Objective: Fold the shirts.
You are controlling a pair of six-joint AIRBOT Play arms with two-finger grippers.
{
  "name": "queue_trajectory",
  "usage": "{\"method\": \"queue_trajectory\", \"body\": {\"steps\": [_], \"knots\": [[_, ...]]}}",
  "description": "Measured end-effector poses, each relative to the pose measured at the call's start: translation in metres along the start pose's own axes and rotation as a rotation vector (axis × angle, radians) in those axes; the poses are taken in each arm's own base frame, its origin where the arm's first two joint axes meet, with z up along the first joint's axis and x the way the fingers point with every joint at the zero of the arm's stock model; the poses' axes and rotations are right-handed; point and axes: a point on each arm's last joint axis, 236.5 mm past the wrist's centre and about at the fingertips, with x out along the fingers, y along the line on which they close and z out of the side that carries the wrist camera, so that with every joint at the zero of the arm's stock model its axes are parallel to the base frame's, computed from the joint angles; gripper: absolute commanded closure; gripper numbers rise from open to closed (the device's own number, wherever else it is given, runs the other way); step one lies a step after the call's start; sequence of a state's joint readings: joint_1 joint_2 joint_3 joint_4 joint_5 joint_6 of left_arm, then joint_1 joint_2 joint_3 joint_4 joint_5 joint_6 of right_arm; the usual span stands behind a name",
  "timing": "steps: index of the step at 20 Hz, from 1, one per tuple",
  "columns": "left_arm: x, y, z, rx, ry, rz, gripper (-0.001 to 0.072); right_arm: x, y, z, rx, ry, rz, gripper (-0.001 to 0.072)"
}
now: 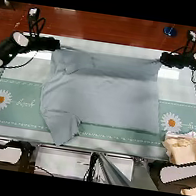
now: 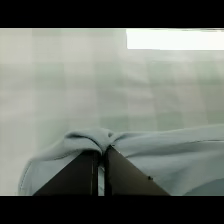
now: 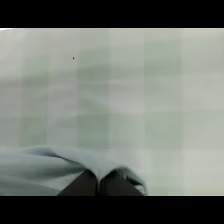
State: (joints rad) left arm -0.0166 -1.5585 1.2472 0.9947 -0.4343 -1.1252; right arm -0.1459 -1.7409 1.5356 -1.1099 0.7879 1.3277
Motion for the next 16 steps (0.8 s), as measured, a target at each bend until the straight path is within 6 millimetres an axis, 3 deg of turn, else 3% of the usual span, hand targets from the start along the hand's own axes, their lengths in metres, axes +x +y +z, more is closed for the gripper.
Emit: {"method": "queue_trajectory", "body": {"steps": [4,8,12,16], "knots": [[0.014,-0.004,-0.006,0.009,-0.004,0.006,0.0679,0.006,0.000,0.001,0.001,-0.011,0.008,0.0691],[0.001,-0.003,-0.013,0.036,0.051,-0.008,0.0680,-0.007,0.008,0.000,-0.043,0.006,0.025,0.0691],[-0.021,0.002,-0.069,0.010,0.307,-0.052,0.0680,-0.015,0.014,-0.039,-0.083,0.174,0.046,0.0690],[-0.037,0.006,-0.117,-0.019,0.491,-0.063,0.0680,-0.018,-0.001,-0.067,-0.126,0.294,-0.006,0.0690]]}}
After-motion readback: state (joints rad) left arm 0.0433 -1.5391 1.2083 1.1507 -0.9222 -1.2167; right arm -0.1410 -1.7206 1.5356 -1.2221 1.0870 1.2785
